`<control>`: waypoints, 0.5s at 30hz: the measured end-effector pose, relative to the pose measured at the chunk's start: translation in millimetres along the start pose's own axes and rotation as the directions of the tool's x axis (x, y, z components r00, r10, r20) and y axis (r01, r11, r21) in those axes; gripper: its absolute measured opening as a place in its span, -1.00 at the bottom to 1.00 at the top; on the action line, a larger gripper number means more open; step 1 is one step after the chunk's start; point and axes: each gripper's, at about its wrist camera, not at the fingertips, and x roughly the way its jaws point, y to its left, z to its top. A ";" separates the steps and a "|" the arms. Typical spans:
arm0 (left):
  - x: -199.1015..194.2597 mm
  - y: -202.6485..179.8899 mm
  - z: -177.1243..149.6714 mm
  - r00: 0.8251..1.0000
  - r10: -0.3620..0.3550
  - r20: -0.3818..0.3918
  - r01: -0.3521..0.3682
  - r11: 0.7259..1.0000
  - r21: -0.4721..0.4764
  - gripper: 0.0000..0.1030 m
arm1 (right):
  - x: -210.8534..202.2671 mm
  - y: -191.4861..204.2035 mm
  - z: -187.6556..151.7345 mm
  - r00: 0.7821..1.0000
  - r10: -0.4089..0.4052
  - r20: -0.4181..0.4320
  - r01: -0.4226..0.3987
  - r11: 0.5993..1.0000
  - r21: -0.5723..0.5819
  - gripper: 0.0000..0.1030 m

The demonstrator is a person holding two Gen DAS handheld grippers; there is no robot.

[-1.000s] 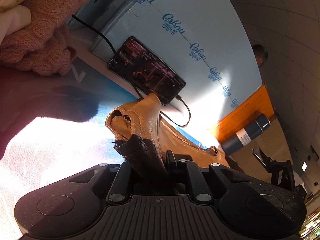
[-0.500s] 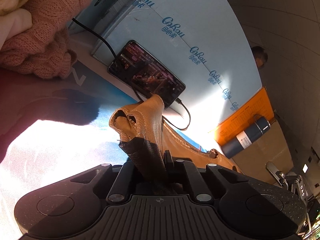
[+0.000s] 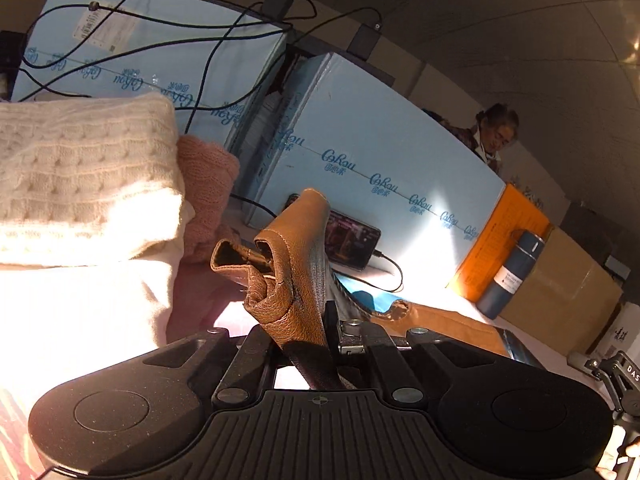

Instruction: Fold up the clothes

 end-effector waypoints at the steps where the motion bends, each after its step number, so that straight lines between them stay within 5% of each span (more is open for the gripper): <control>1: -3.2 -1.2 3.2 1.000 0.009 0.013 -0.009 1.000 0.024 -0.93 | -1.2 0.2 -1.7 1.000 0.001 -0.009 -0.001 1.000 0.000 0.84; 8: -12.0 -39.2 15.1 0.995 0.010 0.095 -0.023 0.990 0.136 -0.93 | 8.1 -6.3 -9.6 0.996 -0.024 -0.084 0.026 0.999 0.024 0.84; 15: 2.8 -94.4 22.6 0.984 -0.133 0.120 0.101 0.964 0.245 -0.93 | 15.2 -1.6 -17.1 0.990 0.014 -0.140 -0.014 1.000 0.003 0.84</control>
